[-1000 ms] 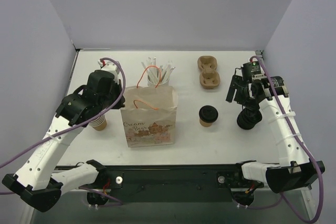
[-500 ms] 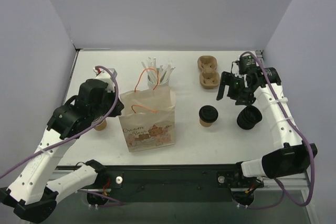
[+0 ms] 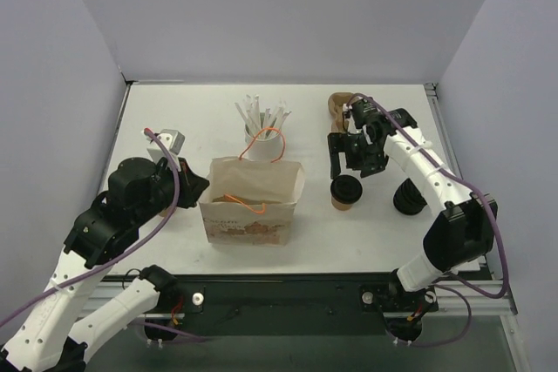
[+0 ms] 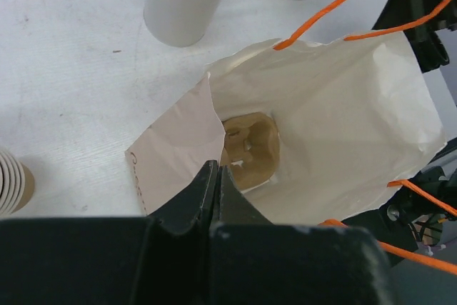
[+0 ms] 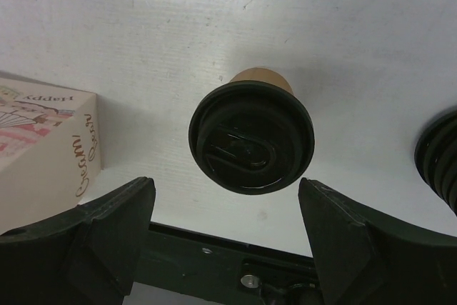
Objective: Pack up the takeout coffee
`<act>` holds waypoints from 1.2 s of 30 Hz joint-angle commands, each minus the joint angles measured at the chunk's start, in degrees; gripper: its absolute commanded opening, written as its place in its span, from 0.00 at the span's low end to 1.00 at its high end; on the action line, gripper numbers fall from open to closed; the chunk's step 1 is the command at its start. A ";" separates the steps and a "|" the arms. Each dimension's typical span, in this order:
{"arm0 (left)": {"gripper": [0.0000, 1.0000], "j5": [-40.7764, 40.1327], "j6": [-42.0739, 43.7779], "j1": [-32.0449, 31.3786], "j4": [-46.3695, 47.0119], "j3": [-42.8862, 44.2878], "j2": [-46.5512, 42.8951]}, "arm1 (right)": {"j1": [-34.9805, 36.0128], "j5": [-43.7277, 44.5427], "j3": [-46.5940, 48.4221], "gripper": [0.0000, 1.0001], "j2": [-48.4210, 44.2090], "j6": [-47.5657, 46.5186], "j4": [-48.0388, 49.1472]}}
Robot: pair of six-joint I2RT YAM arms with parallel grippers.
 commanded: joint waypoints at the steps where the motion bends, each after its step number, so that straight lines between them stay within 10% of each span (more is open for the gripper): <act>1: 0.00 3.56 0.39 0.13 7.98 -0.91 -1.15 | 0.53 2.96 -2.57 0.84 0.48 -2.27 1.53; 36: 0.00 4.27 -0.22 0.13 10.44 -1.44 -1.59 | 3.78 11.32 -7.66 0.83 -0.04 0.98 3.73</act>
